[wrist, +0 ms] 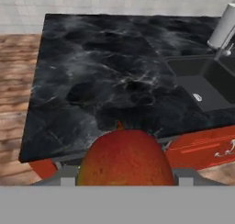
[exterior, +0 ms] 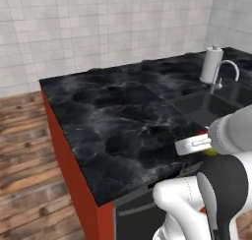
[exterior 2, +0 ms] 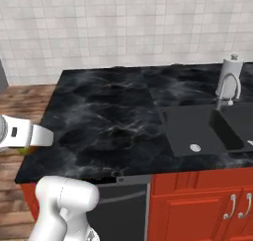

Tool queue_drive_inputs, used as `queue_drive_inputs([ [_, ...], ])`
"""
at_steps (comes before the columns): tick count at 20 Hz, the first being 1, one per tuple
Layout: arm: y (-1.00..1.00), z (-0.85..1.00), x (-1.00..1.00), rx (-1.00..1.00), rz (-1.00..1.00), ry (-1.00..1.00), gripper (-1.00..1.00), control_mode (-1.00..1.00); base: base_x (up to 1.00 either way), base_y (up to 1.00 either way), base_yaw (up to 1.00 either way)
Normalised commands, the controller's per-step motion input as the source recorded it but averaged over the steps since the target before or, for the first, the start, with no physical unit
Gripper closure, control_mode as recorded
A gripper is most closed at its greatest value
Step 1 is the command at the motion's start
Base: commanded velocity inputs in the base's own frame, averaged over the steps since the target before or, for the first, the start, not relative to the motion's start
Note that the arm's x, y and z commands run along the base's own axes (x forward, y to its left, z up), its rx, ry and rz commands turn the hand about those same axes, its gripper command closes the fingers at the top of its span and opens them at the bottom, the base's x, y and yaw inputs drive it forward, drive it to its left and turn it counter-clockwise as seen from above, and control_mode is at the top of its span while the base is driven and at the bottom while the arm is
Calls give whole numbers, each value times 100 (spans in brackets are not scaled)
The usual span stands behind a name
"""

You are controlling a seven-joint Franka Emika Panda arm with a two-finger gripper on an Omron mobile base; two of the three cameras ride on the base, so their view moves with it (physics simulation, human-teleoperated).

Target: Pick the pear and mango from the fridge and place them on the plate next to the blender to make a fruit smoothie.

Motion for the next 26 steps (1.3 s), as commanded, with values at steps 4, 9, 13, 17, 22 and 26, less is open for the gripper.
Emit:
queue_drive_inputs([
  [4, 0, 0, 0, 0, 0, 0, 100, 100, 67, -100, -5],
  [9, 0, 0, 0, 0, 0, 0, 100, 100, 54, -100, -5],
  [13, 0, 0, 0, 0, 0, 0, 100, 100, 42, -100, -5],
  [17, 0, 0, 0, 0, 0, 0, 100, 100, 33, -100, -3],
  [22, 0, 0, 0, 0, 0, 0, 100, 100, 17, -100, -2],
  [26, 0, 0, 0, 0, 0, 0, 100, 100, 0, -100, 0],
])
